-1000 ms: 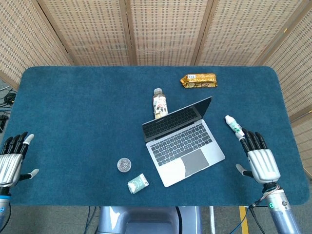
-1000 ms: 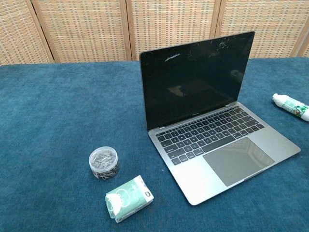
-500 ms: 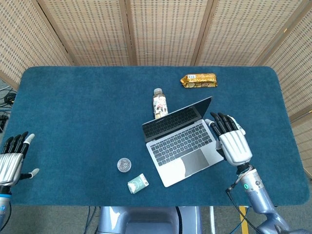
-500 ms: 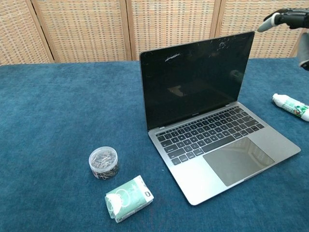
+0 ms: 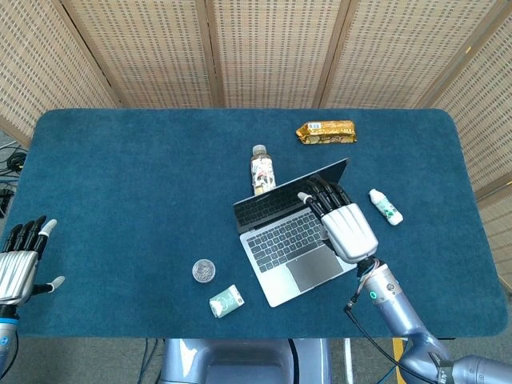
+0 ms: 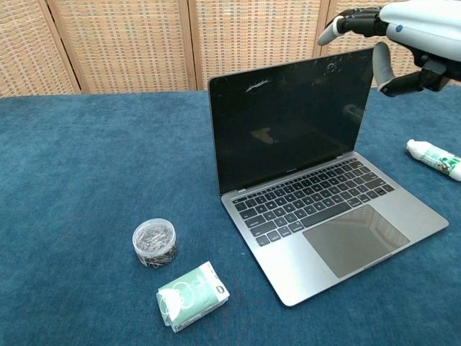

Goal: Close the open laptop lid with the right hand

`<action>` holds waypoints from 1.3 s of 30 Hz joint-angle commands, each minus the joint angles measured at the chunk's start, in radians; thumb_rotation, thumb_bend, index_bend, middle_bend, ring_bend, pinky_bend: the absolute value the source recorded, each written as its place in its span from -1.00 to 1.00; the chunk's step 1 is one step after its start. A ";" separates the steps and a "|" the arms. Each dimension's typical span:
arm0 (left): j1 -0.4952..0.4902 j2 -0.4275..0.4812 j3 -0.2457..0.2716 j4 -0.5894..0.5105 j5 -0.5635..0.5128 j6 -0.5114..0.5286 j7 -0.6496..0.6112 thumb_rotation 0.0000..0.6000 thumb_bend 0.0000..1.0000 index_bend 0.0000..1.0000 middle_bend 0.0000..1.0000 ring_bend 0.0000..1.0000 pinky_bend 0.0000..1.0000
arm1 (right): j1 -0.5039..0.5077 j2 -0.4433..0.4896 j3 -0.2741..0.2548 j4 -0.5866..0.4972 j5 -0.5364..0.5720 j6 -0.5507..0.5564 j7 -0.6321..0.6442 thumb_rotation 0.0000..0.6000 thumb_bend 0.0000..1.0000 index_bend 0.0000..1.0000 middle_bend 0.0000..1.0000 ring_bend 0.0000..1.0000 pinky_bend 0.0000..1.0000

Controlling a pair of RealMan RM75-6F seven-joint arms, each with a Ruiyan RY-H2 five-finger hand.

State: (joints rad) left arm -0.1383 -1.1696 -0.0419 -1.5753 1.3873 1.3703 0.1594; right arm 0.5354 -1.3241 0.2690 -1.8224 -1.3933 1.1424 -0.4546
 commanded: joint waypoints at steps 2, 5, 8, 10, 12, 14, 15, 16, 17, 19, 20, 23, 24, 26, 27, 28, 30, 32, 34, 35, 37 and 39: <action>-0.002 -0.001 0.001 0.003 -0.003 -0.007 0.001 1.00 -0.81 -1.00 -1.00 -1.00 -1.00 | 0.055 -0.028 0.034 -0.013 0.079 -0.038 -0.064 1.00 1.00 -0.70 -0.84 -1.00 -0.77; -0.004 -0.001 0.001 0.005 -0.006 -0.014 -0.004 1.00 -0.81 -1.00 -1.00 -1.00 -1.00 | 0.109 -0.047 0.062 0.007 0.143 -0.074 -0.120 1.00 1.00 -0.70 -0.84 -1.00 -0.77; -0.005 -0.001 0.000 0.006 -0.010 -0.016 -0.007 1.00 -0.81 -1.00 -1.00 -1.00 -1.00 | 0.133 -0.055 0.069 0.017 0.187 -0.084 -0.149 1.00 1.00 -0.70 -0.84 -1.00 -0.77; -0.006 -0.003 0.000 0.009 -0.012 -0.020 -0.004 1.00 -0.81 -1.00 -1.00 -1.00 -1.00 | 0.152 -0.063 0.074 0.030 0.221 -0.096 -0.165 1.00 1.00 -0.70 -0.84 -1.00 -0.77; -0.007 -0.005 0.001 0.010 -0.012 -0.022 -0.003 1.00 -0.81 -1.00 -1.00 -1.00 -1.00 | 0.163 -0.068 0.075 0.037 0.240 -0.099 -0.173 1.00 1.00 -0.70 -0.84 -1.00 -0.77; -0.008 -0.006 0.002 0.011 -0.013 -0.025 -0.002 1.00 -0.81 -1.00 -1.00 -1.00 -1.00 | 0.173 -0.072 0.075 0.044 0.257 -0.103 -0.182 1.00 1.00 -0.70 -0.84 -1.00 -0.76; -0.009 -0.007 0.002 0.012 -0.014 -0.027 -0.002 1.00 -0.81 -1.00 -1.00 -1.00 -1.00 | 0.183 -0.077 0.075 0.050 0.272 -0.107 -0.189 1.00 1.00 -0.70 -0.84 -1.00 -0.76; -0.010 -0.007 0.002 0.013 -0.014 -0.028 -0.002 1.00 -0.81 -1.00 -1.00 -1.00 -1.00 | 0.191 -0.080 0.074 0.053 0.283 -0.109 -0.195 1.00 1.00 -0.70 -0.84 -1.00 -0.76; -0.011 -0.009 0.002 0.015 -0.014 -0.029 -0.003 1.00 -0.81 -1.00 -1.00 -1.00 -1.00 | 0.202 -0.085 0.074 0.059 0.294 -0.111 -0.203 1.00 1.00 -0.70 -0.84 -1.00 -0.76; -0.012 -0.010 0.002 0.018 -0.017 -0.032 -0.004 1.00 -0.81 -1.00 -1.00 -1.00 -1.00 | 0.221 -0.095 0.076 0.069 0.307 -0.111 -0.217 1.00 1.00 -0.70 -0.84 -1.00 -0.75; -0.012 -0.010 0.002 0.019 -0.017 -0.033 -0.004 1.00 -0.81 -1.00 -1.00 -1.00 -1.00 | 0.229 -0.097 0.075 0.072 0.315 -0.109 -0.224 1.00 1.00 -0.70 -0.84 -1.00 -0.75; -0.013 -0.011 0.002 0.019 -0.018 -0.034 -0.004 1.00 -0.81 -1.00 -1.00 -1.00 -1.00 | 0.240 -0.099 0.072 0.074 0.328 -0.105 -0.234 1.00 1.00 -0.70 -0.84 -1.00 -0.75; -0.013 -0.011 0.001 0.019 -0.018 -0.035 -0.004 1.00 -0.81 -1.00 -1.00 -1.00 -1.00 | 0.244 -0.100 0.071 0.074 0.333 -0.103 -0.237 1.00 1.00 -0.70 -0.84 -1.00 -0.75; -0.013 -0.011 0.003 0.018 -0.016 -0.035 -0.003 1.00 -0.81 -1.00 -1.00 -1.00 -1.00 | 0.250 -0.101 0.069 0.074 0.342 -0.099 -0.239 1.00 1.00 -0.70 -0.84 -1.00 -0.75; -0.013 -0.011 0.003 0.018 -0.016 -0.035 -0.003 1.00 -0.81 -1.00 -1.00 -1.00 -1.00 | 0.252 -0.102 0.068 0.074 0.345 -0.098 -0.240 1.00 1.00 -0.70 -0.84 -1.00 -0.75; -0.014 -0.011 0.004 0.017 -0.016 -0.036 -0.002 1.00 -0.81 -1.00 -1.00 -1.00 -1.00 | 0.256 -0.103 0.065 0.074 0.350 -0.097 -0.241 1.00 1.00 -0.70 -0.84 -1.00 -0.75; -0.014 -0.011 0.005 0.016 -0.016 -0.037 -0.001 1.00 -0.81 -1.00 -1.00 -1.00 -1.00 | 0.261 -0.106 0.061 0.074 0.359 -0.093 -0.243 1.00 1.00 -0.70 -0.84 -1.00 -0.75; -0.014 -0.011 0.005 0.016 -0.015 -0.037 0.000 1.00 -0.81 -1.00 -1.00 -1.00 -1.00 | 0.265 -0.109 0.056 0.075 0.365 -0.092 -0.247 1.00 1.00 -0.70 -0.84 -1.00 -0.74; -0.013 -0.011 0.006 0.015 -0.013 -0.034 -0.001 1.00 -0.81 -1.00 -1.00 -1.00 -1.00 | 0.270 -0.113 0.051 0.075 0.371 -0.088 -0.250 1.00 1.00 -0.70 -0.84 -1.00 -0.74; -0.013 -0.011 0.006 0.015 -0.013 -0.034 -0.001 1.00 -0.81 -1.00 -1.00 -1.00 -1.00 | 0.274 -0.116 0.048 0.076 0.372 -0.086 -0.253 1.00 1.00 -0.70 -0.84 -1.00 -0.74; -0.013 -0.011 0.006 0.015 -0.012 -0.034 -0.001 1.00 -0.81 -1.00 -1.00 -1.00 -1.00 | 0.279 -0.120 0.046 0.077 0.374 -0.082 -0.256 1.00 1.00 -0.70 -0.84 -1.00 -0.73; -0.013 -0.012 0.007 0.015 -0.012 -0.034 -0.001 1.00 -0.81 -1.00 -1.00 -1.00 -1.00 | 0.285 -0.125 0.044 0.078 0.379 -0.081 -0.258 1.00 1.00 -0.70 -0.84 -1.00 -0.73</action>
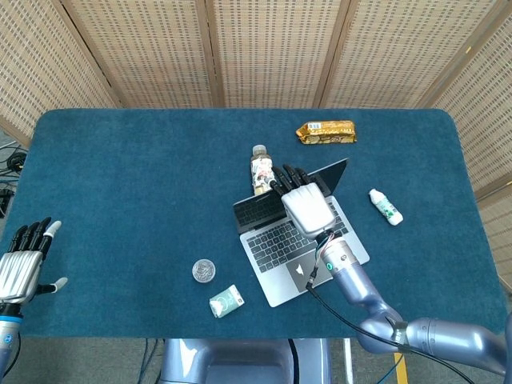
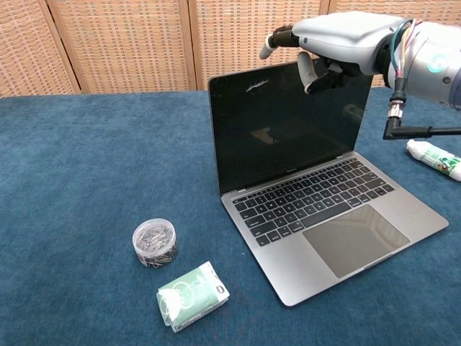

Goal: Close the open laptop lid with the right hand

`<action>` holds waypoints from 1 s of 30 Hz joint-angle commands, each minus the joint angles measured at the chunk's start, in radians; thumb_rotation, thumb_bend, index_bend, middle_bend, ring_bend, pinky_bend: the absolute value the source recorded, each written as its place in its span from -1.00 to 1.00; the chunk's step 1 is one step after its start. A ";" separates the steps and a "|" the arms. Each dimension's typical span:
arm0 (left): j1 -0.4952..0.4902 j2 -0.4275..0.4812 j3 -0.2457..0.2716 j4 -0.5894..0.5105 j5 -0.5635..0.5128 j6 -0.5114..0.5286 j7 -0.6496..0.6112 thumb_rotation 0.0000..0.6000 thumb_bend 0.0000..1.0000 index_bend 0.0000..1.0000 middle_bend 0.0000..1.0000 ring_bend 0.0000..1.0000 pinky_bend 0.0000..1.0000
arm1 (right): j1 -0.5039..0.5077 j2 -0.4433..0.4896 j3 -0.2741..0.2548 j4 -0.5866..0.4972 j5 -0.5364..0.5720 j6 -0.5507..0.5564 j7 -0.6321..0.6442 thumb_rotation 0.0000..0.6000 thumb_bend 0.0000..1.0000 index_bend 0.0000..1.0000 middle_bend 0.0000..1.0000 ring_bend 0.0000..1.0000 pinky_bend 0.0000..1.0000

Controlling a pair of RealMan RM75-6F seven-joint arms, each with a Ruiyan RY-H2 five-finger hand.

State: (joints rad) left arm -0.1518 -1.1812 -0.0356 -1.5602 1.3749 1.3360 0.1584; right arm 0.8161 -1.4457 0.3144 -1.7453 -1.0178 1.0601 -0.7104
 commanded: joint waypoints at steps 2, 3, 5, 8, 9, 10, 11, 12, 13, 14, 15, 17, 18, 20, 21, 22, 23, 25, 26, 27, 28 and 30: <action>-0.001 0.000 0.001 0.001 0.001 -0.001 0.000 1.00 -0.81 -1.00 -1.00 -1.00 -1.00 | 0.014 -0.009 -0.002 0.003 0.007 0.004 -0.009 1.00 1.00 -0.70 -0.84 -1.00 -0.72; -0.001 0.000 0.001 0.001 0.002 -0.001 -0.001 1.00 -0.81 -1.00 -1.00 -1.00 -1.00 | 0.018 -0.011 -0.002 0.003 0.009 0.005 -0.013 1.00 1.00 -0.70 -0.84 -1.00 -0.72; -0.001 -0.001 0.002 0.002 0.003 -0.001 -0.002 1.00 -0.81 -1.00 -1.00 -1.00 -1.00 | 0.028 -0.015 -0.004 0.005 0.015 0.006 -0.025 1.00 1.00 -0.70 -0.84 -1.00 -0.71; -0.001 -0.001 0.004 0.002 0.006 -0.002 -0.003 1.00 -0.81 -1.00 -1.00 -1.00 -1.00 | 0.042 -0.022 -0.005 0.008 0.032 0.006 -0.037 1.00 1.00 -0.70 -0.84 -1.00 -0.70; -0.001 -0.001 0.004 0.002 0.006 -0.002 -0.002 1.00 -0.81 -1.00 -1.00 -1.00 -1.00 | 0.047 -0.025 -0.005 0.010 0.039 0.005 -0.040 1.00 1.00 -0.70 -0.84 -1.00 -0.70; -0.001 -0.001 0.005 0.002 0.007 -0.001 -0.002 1.00 -0.81 -1.00 -1.00 -1.00 -1.00 | 0.052 -0.027 -0.006 0.013 0.045 0.004 -0.042 1.00 1.00 -0.70 -0.83 -1.00 -0.70; -0.001 -0.002 0.007 0.001 0.010 -0.003 -0.001 1.00 -0.81 -1.00 -1.00 -1.00 -1.00 | 0.062 -0.034 -0.011 0.024 0.056 -0.004 -0.050 1.00 1.00 -0.70 -0.81 -0.99 -0.70; -0.002 -0.002 0.008 0.001 0.011 -0.003 0.000 1.00 -0.81 -1.00 -1.00 -1.00 -1.00 | 0.066 -0.037 -0.012 0.029 0.060 -0.005 -0.053 1.00 1.00 -0.69 -0.78 -0.96 -0.70; -0.002 -0.002 0.008 0.000 0.011 -0.004 0.000 1.00 -0.81 -1.00 -1.00 -1.00 -1.00 | 0.068 -0.040 -0.014 0.033 0.064 -0.005 -0.055 1.00 1.00 -0.68 -0.75 -0.94 -0.70; -0.002 -0.002 0.008 0.000 0.010 -0.005 0.000 1.00 -0.81 -1.00 -1.00 -1.00 -1.00 | 0.072 -0.043 -0.016 0.038 0.069 -0.005 -0.057 1.00 1.00 -0.66 -0.70 -0.91 -0.70; -0.003 -0.002 0.008 0.000 0.011 -0.005 -0.001 1.00 -0.81 -1.00 -1.00 -1.00 -1.00 | 0.075 -0.045 -0.019 0.043 0.073 -0.003 -0.060 1.00 1.00 -0.65 -0.67 -0.89 -0.69; -0.004 -0.002 0.010 0.000 0.014 -0.007 -0.005 1.00 -0.81 -1.00 -1.00 -1.00 -1.00 | 0.079 -0.050 -0.023 0.053 0.084 0.003 -0.063 1.00 1.00 -0.62 -0.63 -0.85 -0.68; -0.004 -0.002 0.011 0.001 0.015 -0.007 -0.004 1.00 -0.81 -1.00 -1.00 -1.00 -1.00 | 0.080 -0.051 -0.025 0.056 0.087 0.006 -0.063 1.00 1.00 -0.61 -0.61 -0.83 -0.68; -0.004 -0.003 0.011 0.001 0.015 -0.009 -0.004 1.00 -0.81 -1.00 -1.00 -1.00 -1.00 | 0.082 -0.052 -0.028 0.059 0.087 0.015 -0.065 1.00 1.00 -0.58 -0.57 -0.79 -0.66; -0.005 -0.002 0.011 0.001 0.015 -0.010 -0.004 1.00 -0.81 -1.00 -1.00 -1.00 -1.00 | 0.084 -0.053 -0.031 0.060 0.086 0.020 -0.066 1.00 1.00 -0.57 -0.55 -0.78 -0.65; -0.005 -0.002 0.012 0.002 0.015 -0.011 -0.004 1.00 -0.81 -1.00 -1.00 -1.00 -1.00 | 0.084 -0.053 -0.032 0.060 0.085 0.024 -0.067 1.00 1.00 -0.55 -0.54 -0.77 -0.65; -0.006 -0.003 0.012 0.002 0.015 -0.012 -0.003 1.00 -0.81 -1.00 -1.00 -1.00 -1.00 | 0.086 -0.052 -0.033 0.059 0.085 0.028 -0.068 1.00 1.00 -0.54 -0.53 -0.76 -0.64; -0.006 -0.003 0.013 0.000 0.015 -0.013 0.000 1.00 -0.81 -1.00 -1.00 -1.00 -1.00 | 0.088 -0.050 -0.034 0.055 0.085 0.035 -0.069 1.00 1.00 -0.52 -0.50 -0.73 -0.63; -0.006 -0.003 0.014 0.000 0.016 -0.013 0.001 1.00 -0.81 -1.00 -1.00 -1.00 -1.00 | 0.090 -0.047 -0.035 0.052 0.085 0.039 -0.071 1.00 1.00 -0.50 -0.48 -0.71 -0.62; -0.006 -0.003 0.015 -0.001 0.016 -0.013 0.002 1.00 -0.81 -1.00 -1.00 -1.00 -1.00 | 0.091 -0.045 -0.035 0.050 0.084 0.041 -0.073 1.00 1.00 -0.49 -0.47 -0.70 -0.62; -0.006 -0.004 0.015 -0.001 0.016 -0.013 0.002 1.00 -0.81 -1.00 -1.00 -1.00 -1.00 | 0.092 -0.044 -0.036 0.048 0.085 0.044 -0.074 1.00 1.00 -0.48 -0.46 -0.69 -0.61; -0.006 -0.004 0.015 -0.002 0.016 -0.014 0.003 1.00 -0.81 -1.00 -1.00 -1.00 -1.00 | 0.093 -0.040 -0.038 0.041 0.087 0.050 -0.076 1.00 1.00 -0.45 -0.43 -0.67 -0.60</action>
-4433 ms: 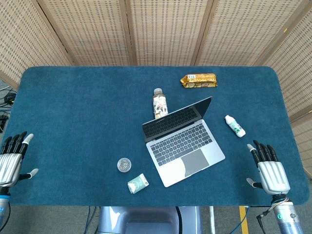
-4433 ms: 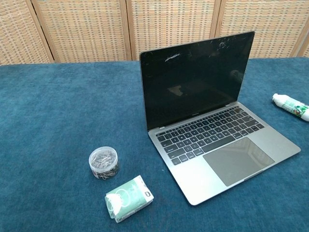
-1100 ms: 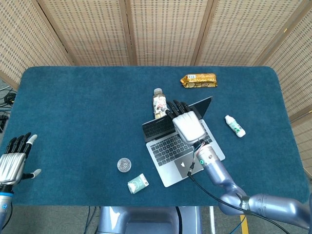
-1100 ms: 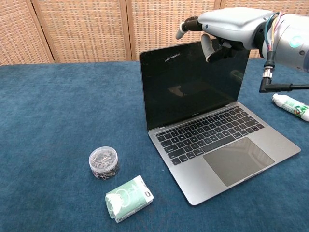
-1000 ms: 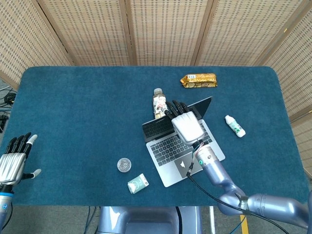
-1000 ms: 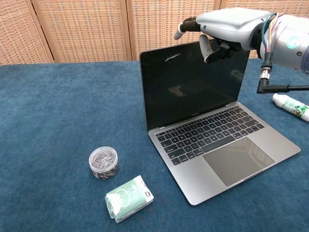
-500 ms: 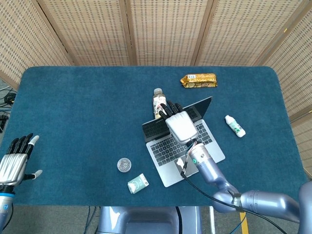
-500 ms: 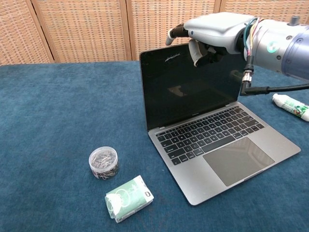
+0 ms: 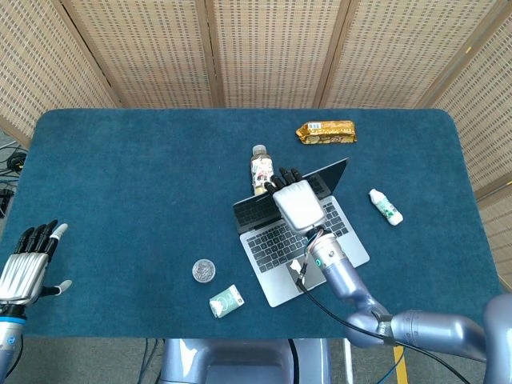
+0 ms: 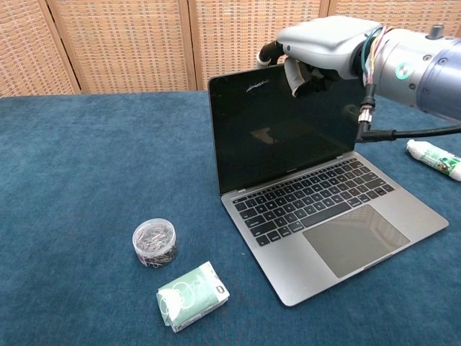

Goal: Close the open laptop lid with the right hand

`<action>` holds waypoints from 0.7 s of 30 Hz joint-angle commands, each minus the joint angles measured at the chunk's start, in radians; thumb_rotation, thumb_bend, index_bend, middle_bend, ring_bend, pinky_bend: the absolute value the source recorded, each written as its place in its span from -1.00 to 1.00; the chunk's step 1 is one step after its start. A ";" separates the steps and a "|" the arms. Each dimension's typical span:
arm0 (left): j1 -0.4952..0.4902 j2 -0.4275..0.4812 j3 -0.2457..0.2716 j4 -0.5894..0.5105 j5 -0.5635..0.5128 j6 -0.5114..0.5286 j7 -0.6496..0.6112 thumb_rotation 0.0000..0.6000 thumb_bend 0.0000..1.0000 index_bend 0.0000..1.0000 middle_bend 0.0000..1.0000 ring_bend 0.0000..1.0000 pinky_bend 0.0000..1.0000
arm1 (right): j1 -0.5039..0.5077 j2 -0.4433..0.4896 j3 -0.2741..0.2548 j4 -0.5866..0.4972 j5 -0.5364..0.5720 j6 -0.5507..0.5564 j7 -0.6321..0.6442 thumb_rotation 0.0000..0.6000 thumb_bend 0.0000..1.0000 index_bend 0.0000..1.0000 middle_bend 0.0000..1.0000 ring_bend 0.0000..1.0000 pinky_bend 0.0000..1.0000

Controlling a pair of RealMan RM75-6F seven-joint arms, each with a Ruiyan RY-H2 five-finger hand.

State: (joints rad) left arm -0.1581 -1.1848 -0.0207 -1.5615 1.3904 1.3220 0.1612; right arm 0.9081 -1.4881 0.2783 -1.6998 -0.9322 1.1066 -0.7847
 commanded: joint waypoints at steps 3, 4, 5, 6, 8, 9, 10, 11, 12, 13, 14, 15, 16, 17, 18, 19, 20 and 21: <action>0.000 0.001 0.001 -0.002 0.002 0.000 0.000 1.00 -0.81 -1.00 -1.00 -1.00 -1.00 | 0.003 0.008 -0.008 -0.007 0.002 0.011 -0.008 1.00 1.00 -0.43 -0.38 -0.64 -0.59; 0.000 0.001 0.002 -0.002 0.002 0.000 0.000 1.00 -0.81 -1.00 -1.00 -1.00 -1.00 | 0.003 0.008 -0.009 -0.008 0.003 0.013 -0.009 1.00 1.00 -0.43 -0.37 -0.64 -0.58; 0.000 0.001 0.002 -0.002 0.002 -0.001 0.001 1.00 -0.81 -1.00 -1.00 -1.00 -1.00 | 0.003 0.009 -0.011 -0.009 0.003 0.016 -0.009 1.00 1.00 -0.42 -0.36 -0.63 -0.57; -0.001 0.001 0.003 -0.002 0.002 -0.001 0.001 1.00 -0.81 -1.00 -1.00 -1.00 -1.00 | 0.004 0.009 -0.013 -0.009 0.002 0.019 -0.011 1.00 1.00 -0.42 -0.35 -0.63 -0.56; -0.001 0.000 0.004 -0.002 0.004 -0.002 0.002 1.00 -0.81 -1.00 -1.00 -1.00 -1.00 | 0.005 0.010 -0.015 -0.011 0.004 0.024 -0.014 1.00 1.00 -0.41 -0.34 -0.62 -0.55; -0.001 0.000 0.004 -0.003 0.004 -0.002 0.002 1.00 -0.81 -1.00 -1.00 -1.00 -1.00 | 0.005 0.010 -0.016 -0.013 0.004 0.025 -0.014 1.00 1.00 -0.40 -0.32 -0.61 -0.54; -0.001 0.000 0.004 -0.003 0.004 -0.002 0.002 1.00 -0.81 -1.00 -1.00 -1.00 -1.00 | 0.006 0.011 -0.017 -0.014 0.004 0.027 -0.015 1.00 1.00 -0.40 -0.32 -0.61 -0.54; -0.001 0.000 0.004 -0.003 0.004 -0.002 0.002 1.00 -0.81 -1.00 -1.00 -1.00 -1.00 | 0.006 0.012 -0.018 -0.015 0.004 0.029 -0.016 1.00 1.00 -0.38 -0.30 -0.60 -0.53; -0.001 0.000 0.005 -0.003 0.004 -0.003 0.003 1.00 -0.81 -1.00 -1.00 -1.00 -1.00 | 0.007 0.013 -0.019 -0.017 0.004 0.031 -0.017 1.00 1.00 -0.37 -0.29 -0.59 -0.52; -0.001 0.000 0.005 -0.003 0.004 -0.003 0.003 1.00 -0.81 -1.00 -1.00 -1.00 -1.00 | 0.007 0.015 -0.020 -0.020 0.004 0.031 -0.018 1.00 1.00 -0.36 -0.27 -0.58 -0.51; -0.001 -0.001 0.005 -0.003 0.004 -0.003 0.003 1.00 -0.81 -1.00 -1.00 -1.00 -1.00 | 0.008 0.016 -0.021 -0.021 0.005 0.032 -0.020 1.00 1.00 -0.35 -0.26 -0.57 -0.50; -0.002 0.000 0.005 -0.003 0.004 -0.004 0.003 1.00 -0.81 -1.00 -1.00 -1.00 -1.00 | 0.008 0.018 -0.023 -0.024 0.007 0.034 -0.023 1.00 1.00 -0.34 -0.24 -0.56 -0.49; -0.002 0.000 0.005 -0.003 0.004 -0.004 0.004 1.00 -0.81 -1.00 -1.00 -1.00 -1.00 | 0.009 0.018 -0.023 -0.025 0.008 0.036 -0.025 1.00 1.00 -0.34 -0.24 -0.56 -0.49; -0.001 0.000 0.005 -0.004 0.003 -0.004 0.004 1.00 -0.81 -1.00 -1.00 -1.00 -1.00 | 0.009 0.019 -0.024 -0.027 0.010 0.038 -0.027 1.00 1.00 -0.33 -0.23 -0.55 -0.49; -0.001 0.000 0.005 -0.004 0.003 -0.003 0.004 1.00 -0.81 -1.00 -1.00 -1.00 -1.00 | 0.009 0.021 -0.025 -0.029 0.012 0.040 -0.030 1.00 1.00 -0.32 -0.22 -0.55 -0.49; -0.002 0.000 0.005 -0.004 0.003 -0.003 0.004 1.00 -0.81 -1.00 -1.00 -1.00 -1.00 | 0.009 0.023 -0.027 -0.031 0.014 0.042 -0.033 1.00 1.00 -0.31 -0.21 -0.55 -0.48; -0.002 0.000 0.005 -0.004 0.003 -0.003 0.004 1.00 -0.81 -1.00 -1.00 -1.00 -1.00 | 0.009 0.024 -0.028 -0.032 0.015 0.043 -0.036 1.00 1.00 -0.30 -0.20 -0.54 -0.48; -0.002 0.000 0.005 -0.004 0.003 -0.003 0.004 1.00 -0.81 -1.00 -1.00 -1.00 -1.00 | 0.009 0.026 -0.029 -0.035 0.017 0.047 -0.040 1.00 1.00 -0.30 -0.19 -0.54 -0.48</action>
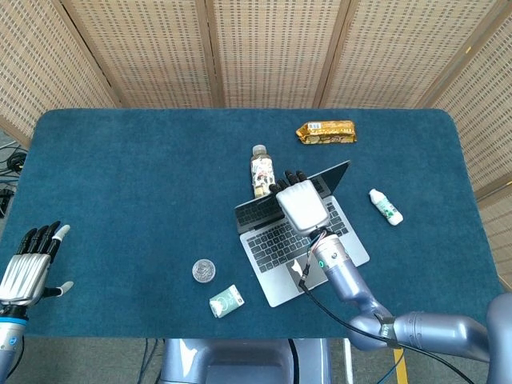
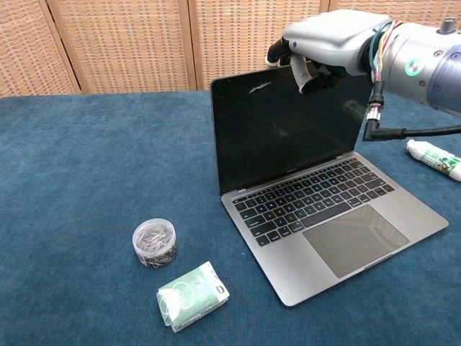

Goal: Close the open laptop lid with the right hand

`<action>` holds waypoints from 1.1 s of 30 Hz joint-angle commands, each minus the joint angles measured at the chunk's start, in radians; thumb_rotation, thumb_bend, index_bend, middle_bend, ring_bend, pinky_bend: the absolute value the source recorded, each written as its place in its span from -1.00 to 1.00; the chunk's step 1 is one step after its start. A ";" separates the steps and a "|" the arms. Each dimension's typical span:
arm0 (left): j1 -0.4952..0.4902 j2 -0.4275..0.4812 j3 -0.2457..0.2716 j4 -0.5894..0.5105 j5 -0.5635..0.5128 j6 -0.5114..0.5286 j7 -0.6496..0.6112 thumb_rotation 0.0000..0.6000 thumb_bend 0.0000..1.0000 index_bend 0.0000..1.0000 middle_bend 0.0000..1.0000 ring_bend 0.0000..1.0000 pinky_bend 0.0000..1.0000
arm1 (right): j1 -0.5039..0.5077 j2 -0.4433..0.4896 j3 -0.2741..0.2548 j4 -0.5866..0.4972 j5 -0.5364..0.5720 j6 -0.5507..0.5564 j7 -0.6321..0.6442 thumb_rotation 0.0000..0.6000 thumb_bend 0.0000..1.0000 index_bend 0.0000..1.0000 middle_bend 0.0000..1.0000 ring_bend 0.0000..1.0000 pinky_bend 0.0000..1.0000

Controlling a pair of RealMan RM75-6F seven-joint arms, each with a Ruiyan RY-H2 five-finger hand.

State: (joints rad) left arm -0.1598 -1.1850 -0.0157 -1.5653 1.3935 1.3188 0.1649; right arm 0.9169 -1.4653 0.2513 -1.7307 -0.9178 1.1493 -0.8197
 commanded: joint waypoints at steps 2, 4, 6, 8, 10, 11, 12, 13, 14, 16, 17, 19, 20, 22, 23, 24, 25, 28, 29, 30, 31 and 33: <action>0.000 0.000 0.001 0.000 0.000 -0.001 0.001 1.00 -0.81 -1.00 -1.00 -1.00 -1.00 | 0.000 0.007 -0.004 -0.008 0.006 0.009 -0.010 1.00 1.00 -0.29 -0.18 -0.53 -0.48; 0.000 -0.001 0.001 0.000 0.001 -0.001 0.002 1.00 -0.81 -1.00 -1.00 -1.00 -1.00 | -0.001 0.010 -0.005 -0.014 0.007 0.013 -0.013 1.00 1.00 -0.29 -0.17 -0.52 -0.48; -0.001 -0.001 0.002 -0.001 0.003 0.000 0.003 1.00 -0.81 -1.00 -1.00 -1.00 -1.00 | -0.002 0.018 -0.003 -0.025 0.006 0.021 -0.014 1.00 1.00 -0.28 -0.17 -0.52 -0.47; 0.000 -0.001 0.002 -0.003 0.003 0.002 0.003 1.00 -0.81 -1.00 -1.00 -1.00 -1.00 | -0.002 0.025 -0.002 -0.034 0.006 0.026 -0.016 1.00 1.00 -0.28 -0.16 -0.51 -0.46; 0.000 0.000 0.002 -0.004 0.003 0.001 0.003 1.00 -0.81 -1.00 -1.00 -1.00 -1.00 | -0.003 0.032 -0.002 -0.044 0.006 0.031 -0.020 1.00 1.00 -0.27 -0.15 -0.51 -0.46; 0.000 0.001 0.003 -0.005 0.003 0.001 0.003 1.00 -0.81 -1.00 -1.00 -1.00 -1.00 | -0.004 0.037 -0.004 -0.051 0.006 0.035 -0.024 1.00 1.00 -0.27 -0.15 -0.50 -0.46; 0.000 0.001 0.003 -0.005 0.004 0.000 0.003 1.00 -0.81 -1.00 -1.00 -1.00 -1.00 | -0.004 0.039 -0.005 -0.054 0.006 0.037 -0.027 1.00 1.00 -0.26 -0.15 -0.50 -0.46; 0.000 0.001 0.004 -0.006 0.004 0.001 0.004 1.00 -0.81 -1.00 -1.00 -1.00 -1.00 | -0.005 0.043 -0.007 -0.058 0.006 0.040 -0.031 1.00 1.00 -0.26 -0.14 -0.50 -0.46; 0.000 0.001 0.004 -0.006 0.005 0.001 0.004 1.00 -0.81 -1.00 -1.00 -1.00 -1.00 | -0.007 0.047 -0.010 -0.064 0.006 0.044 -0.034 1.00 1.00 -0.26 -0.14 -0.50 -0.45; 0.000 0.001 0.004 -0.006 0.007 0.002 0.002 1.00 -0.81 -1.00 -1.00 -1.00 -1.00 | -0.013 0.059 -0.017 -0.080 -0.001 0.055 -0.039 1.00 1.00 -0.26 -0.14 -0.50 -0.45; 0.000 0.001 0.004 -0.006 0.006 0.001 0.002 1.00 -0.81 -1.00 -1.00 -1.00 -1.00 | -0.017 0.064 -0.020 -0.086 -0.005 0.060 -0.040 1.00 1.00 -0.26 -0.14 -0.50 -0.45; 0.000 0.001 0.005 -0.006 0.007 0.001 0.003 1.00 -0.81 -1.00 -1.00 -1.00 -1.00 | -0.025 0.072 -0.026 -0.097 -0.012 0.068 -0.038 1.00 1.00 -0.26 -0.14 -0.50 -0.45; 0.000 0.001 0.005 -0.006 0.007 0.001 0.004 1.00 -0.81 -1.00 -1.00 -1.00 -1.00 | -0.028 0.075 -0.029 -0.099 -0.013 0.071 -0.037 1.00 1.00 -0.26 -0.14 -0.50 -0.45; -0.001 -0.001 0.009 -0.008 0.012 0.000 0.009 1.00 -0.81 -1.00 -1.00 -1.00 -1.00 | -0.043 0.084 -0.042 -0.109 -0.013 0.078 -0.029 1.00 1.00 -0.26 -0.14 -0.50 -0.44; -0.001 -0.002 0.009 -0.009 0.014 0.000 0.011 1.00 -0.81 -1.00 -1.00 -1.00 -1.00 | -0.047 0.088 -0.046 -0.111 -0.015 0.079 -0.027 1.00 1.00 -0.26 -0.14 -0.50 -0.44; -0.001 -0.002 0.010 -0.009 0.014 0.001 0.012 1.00 -0.81 -1.00 -1.00 -1.00 -1.00 | -0.051 0.090 -0.050 -0.112 -0.018 0.080 -0.026 1.00 1.00 -0.26 -0.14 -0.50 -0.44; -0.001 -0.003 0.010 -0.009 0.014 0.001 0.013 1.00 -0.81 -1.00 -1.00 -1.00 -1.00 | -0.055 0.094 -0.056 -0.113 -0.021 0.083 -0.026 1.00 1.00 -0.26 -0.14 -0.50 -0.44; -0.001 -0.004 0.010 -0.009 0.013 0.000 0.015 1.00 -0.81 -1.00 -1.00 -1.00 -1.00 | -0.064 0.101 -0.064 -0.118 -0.028 0.087 -0.023 1.00 1.00 -0.26 -0.14 -0.50 -0.44; -0.001 -0.005 0.009 -0.008 0.012 0.000 0.016 1.00 -0.81 -1.00 -1.00 -1.00 -1.00 | -0.068 0.105 -0.069 -0.121 -0.034 0.090 -0.024 1.00 1.00 -0.26 -0.14 -0.50 -0.44; -0.002 -0.006 0.009 -0.008 0.012 -0.001 0.017 1.00 -0.81 -1.00 -1.00 -1.00 -1.00 | -0.072 0.108 -0.073 -0.123 -0.038 0.093 -0.023 1.00 1.00 -0.26 -0.14 -0.50 -0.44; -0.002 -0.006 0.010 -0.008 0.012 -0.002 0.018 1.00 -0.81 -1.00 -1.00 -1.00 -1.00 | -0.077 0.111 -0.077 -0.127 -0.043 0.097 -0.023 1.00 1.00 -0.26 -0.14 -0.50 -0.44; -0.003 -0.008 0.011 -0.006 0.013 -0.003 0.020 1.00 -0.81 -1.00 -1.00 -1.00 -1.00 | -0.085 0.116 -0.083 -0.131 -0.049 0.103 -0.022 1.00 1.00 -0.26 -0.14 -0.50 -0.43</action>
State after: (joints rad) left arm -0.1622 -1.1927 -0.0047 -1.5719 1.4067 1.3163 0.1842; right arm 0.8341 -1.3507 0.1703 -1.8603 -0.9650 1.2504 -0.8421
